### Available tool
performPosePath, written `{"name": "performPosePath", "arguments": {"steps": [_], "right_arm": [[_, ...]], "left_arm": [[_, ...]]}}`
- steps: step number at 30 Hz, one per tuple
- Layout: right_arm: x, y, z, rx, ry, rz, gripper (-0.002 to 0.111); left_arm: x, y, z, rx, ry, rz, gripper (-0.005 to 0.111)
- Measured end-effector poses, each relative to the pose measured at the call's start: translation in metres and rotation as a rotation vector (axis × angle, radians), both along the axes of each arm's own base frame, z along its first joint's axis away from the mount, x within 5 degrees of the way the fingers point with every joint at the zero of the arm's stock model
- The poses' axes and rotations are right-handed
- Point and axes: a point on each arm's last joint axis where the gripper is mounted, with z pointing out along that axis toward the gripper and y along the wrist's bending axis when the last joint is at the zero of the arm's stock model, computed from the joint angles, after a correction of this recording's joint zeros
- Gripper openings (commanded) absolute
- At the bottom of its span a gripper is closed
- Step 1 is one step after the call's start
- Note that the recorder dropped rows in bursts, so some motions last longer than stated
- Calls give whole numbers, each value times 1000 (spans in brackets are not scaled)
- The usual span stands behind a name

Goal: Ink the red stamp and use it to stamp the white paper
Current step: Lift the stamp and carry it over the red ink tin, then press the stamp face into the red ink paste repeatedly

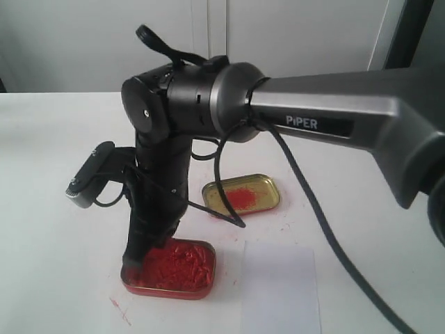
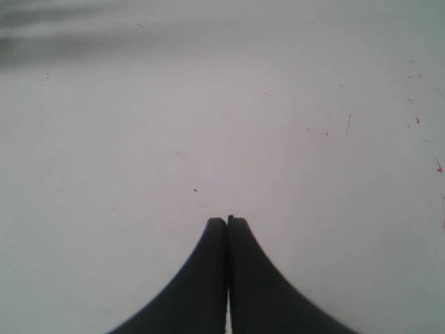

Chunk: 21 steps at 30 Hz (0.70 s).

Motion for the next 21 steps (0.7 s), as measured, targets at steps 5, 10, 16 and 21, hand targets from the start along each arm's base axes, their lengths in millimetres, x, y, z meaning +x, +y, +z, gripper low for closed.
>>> {"name": "performPosePath", "arguments": {"steps": [5, 10, 16, 21], "right_arm": [[-4, -4, -17, -13, 9, -19, 0], [-2, -2, -25, -9, 9, -24, 0], [-2, -1, -30, -9, 15, -30, 0], [0, 1, -46, -30, 34, -47, 0]], "left_arm": [[0, 0, 0, 0, 0, 0, 0], [0, 0, 0, 0, 0, 0, 0], [0, 0, 0, 0, 0, 0, 0], [0, 0, 0, 0, 0, 0, 0]]}}
